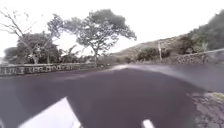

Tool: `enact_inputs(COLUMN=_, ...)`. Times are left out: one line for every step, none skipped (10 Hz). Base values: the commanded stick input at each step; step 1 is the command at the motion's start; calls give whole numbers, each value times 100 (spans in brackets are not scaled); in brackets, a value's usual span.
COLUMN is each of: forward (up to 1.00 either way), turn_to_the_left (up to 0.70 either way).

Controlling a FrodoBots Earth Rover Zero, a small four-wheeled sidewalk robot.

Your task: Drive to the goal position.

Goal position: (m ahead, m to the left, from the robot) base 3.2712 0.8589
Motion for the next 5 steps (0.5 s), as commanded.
enact_inputs(forward=85, turn_to_the_left=0)
enact_inputs(forward=85, turn_to_the_left=0)
enact_inputs(forward=85, turn_to_the_left=0)
enact_inputs(forward=85, turn_to_the_left=0)
enact_inputs(forward=85, turn_to_the_left=0)
